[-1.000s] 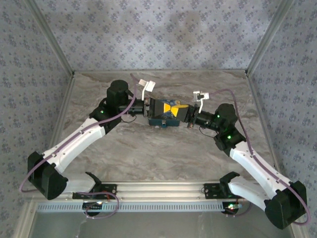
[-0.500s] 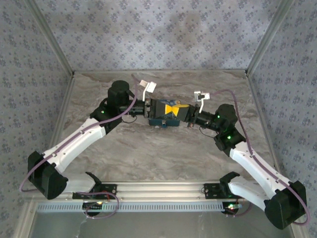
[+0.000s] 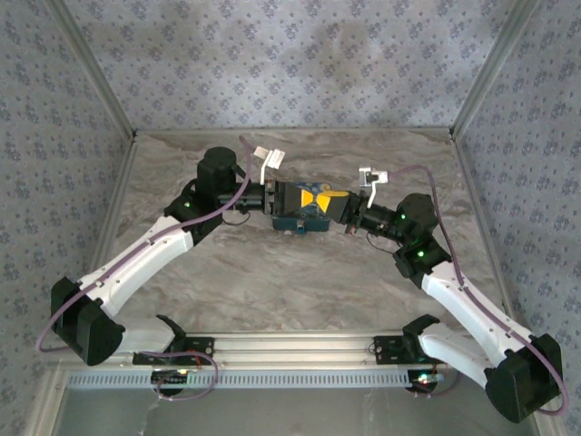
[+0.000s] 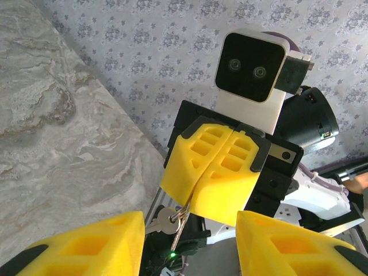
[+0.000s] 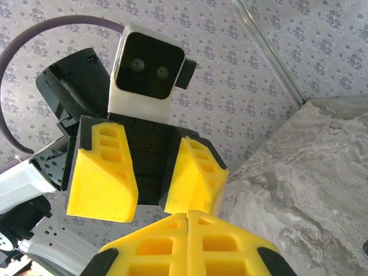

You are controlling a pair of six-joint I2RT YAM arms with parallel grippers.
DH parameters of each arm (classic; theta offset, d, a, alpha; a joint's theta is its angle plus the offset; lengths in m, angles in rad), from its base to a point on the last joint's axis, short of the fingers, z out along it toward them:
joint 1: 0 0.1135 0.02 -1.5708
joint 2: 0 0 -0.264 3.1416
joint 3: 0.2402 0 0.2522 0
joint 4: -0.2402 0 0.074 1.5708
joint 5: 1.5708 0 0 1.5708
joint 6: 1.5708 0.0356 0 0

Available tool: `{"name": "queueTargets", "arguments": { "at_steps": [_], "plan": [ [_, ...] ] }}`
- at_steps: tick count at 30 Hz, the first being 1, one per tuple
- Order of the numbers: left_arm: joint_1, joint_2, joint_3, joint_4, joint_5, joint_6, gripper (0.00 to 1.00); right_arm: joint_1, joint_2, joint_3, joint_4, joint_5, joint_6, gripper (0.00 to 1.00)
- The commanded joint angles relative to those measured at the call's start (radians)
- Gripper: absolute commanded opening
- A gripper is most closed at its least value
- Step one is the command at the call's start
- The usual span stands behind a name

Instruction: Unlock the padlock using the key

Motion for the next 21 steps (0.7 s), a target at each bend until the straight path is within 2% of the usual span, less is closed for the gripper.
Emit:
{"name": "queueTargets", "arguments": {
  "at_steps": [1, 4, 6, 10, 13, 19, 21],
  "plan": [
    [-0.011, 0.005, 0.010, 0.019, 0.028, 0.010, 0.45, -0.004, -0.006, -0.003, 0.058, 0.010, 0.019, 0.00],
    [-0.011, 0.006, 0.009, 0.004, 0.027, 0.019, 0.49, -0.005, -0.008, -0.005, 0.066, 0.017, 0.024, 0.00],
    [-0.014, 0.007, 0.006, 0.014, 0.026, 0.014, 0.47, -0.006, -0.009, -0.006, 0.058, 0.022, 0.021, 0.00],
    [-0.020, 0.008, 0.006, 0.028, 0.028, 0.010, 0.37, -0.005, -0.001, -0.014, 0.071, 0.028, 0.031, 0.00],
    [-0.020, 0.009, 0.008, 0.031, 0.031, 0.010, 0.23, -0.005, -0.001, -0.019, 0.074, 0.034, 0.033, 0.00],
    [-0.021, 0.006, 0.007, 0.031, 0.031, 0.016, 0.03, -0.003, 0.000, -0.026, 0.074, 0.031, 0.037, 0.00],
    [-0.021, 0.004, 0.006, 0.029, 0.029, 0.019, 0.00, -0.002, -0.002, -0.030, 0.068, 0.034, 0.035, 0.00]
  ]
}}
